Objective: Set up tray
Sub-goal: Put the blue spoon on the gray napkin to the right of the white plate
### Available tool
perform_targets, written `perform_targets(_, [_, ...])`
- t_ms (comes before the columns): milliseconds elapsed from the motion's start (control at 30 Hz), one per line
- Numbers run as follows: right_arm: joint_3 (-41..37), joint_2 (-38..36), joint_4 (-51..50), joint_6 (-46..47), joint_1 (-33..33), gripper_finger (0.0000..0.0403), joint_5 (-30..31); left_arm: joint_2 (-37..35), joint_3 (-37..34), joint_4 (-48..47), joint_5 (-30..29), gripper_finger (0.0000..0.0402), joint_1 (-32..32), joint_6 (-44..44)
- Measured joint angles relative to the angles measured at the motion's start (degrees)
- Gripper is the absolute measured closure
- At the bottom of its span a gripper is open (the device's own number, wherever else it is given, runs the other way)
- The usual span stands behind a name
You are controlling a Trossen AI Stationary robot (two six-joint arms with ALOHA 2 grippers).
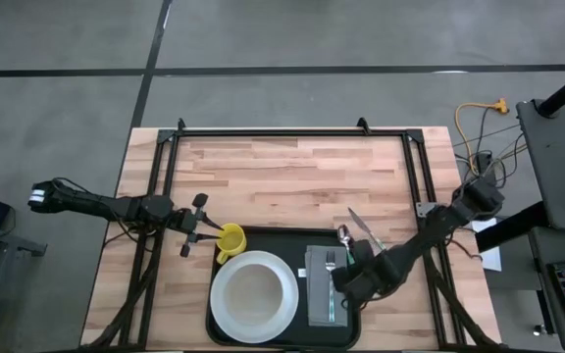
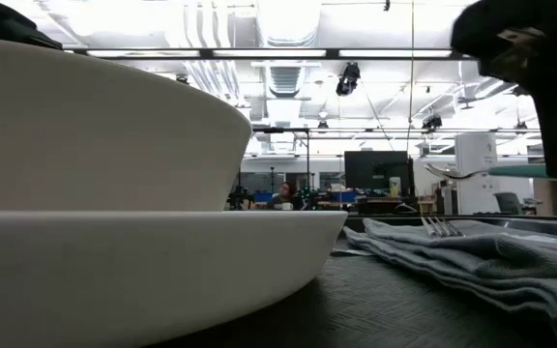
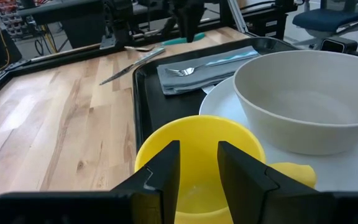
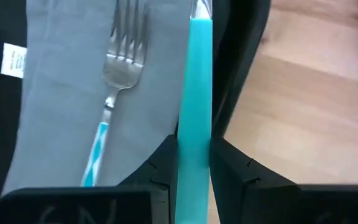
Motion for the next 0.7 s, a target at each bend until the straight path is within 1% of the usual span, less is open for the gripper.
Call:
perform_targets(100, [4.2, 2.8, -1.9, 2.1, 0.0, 0.0349, -0.2, 0.0, 0.0, 0.0, 0.0, 0.0307, 0.0, 0.0])
perform_targets(267, [10.2, 7.4, -2.1, 3.7, 0.0, 0.0349, -0.2, 0.0, 0.0, 0.0, 0.0, 0.0307, 0.0, 0.0])
perform_targets(500, [17.1, 13.7, -2.2, 8.1, 0.0, 0.0349, -1.5, 0.0, 0.0, 0.0, 0.0, 0.0307, 0.0, 0.0])
perform_targets(700, [23.5, 18.5, -2.3, 9.8, 0.0, 0.0349, -1.7, 0.0, 0.0, 0.0, 0.0, 0.0307, 0.0, 0.0])
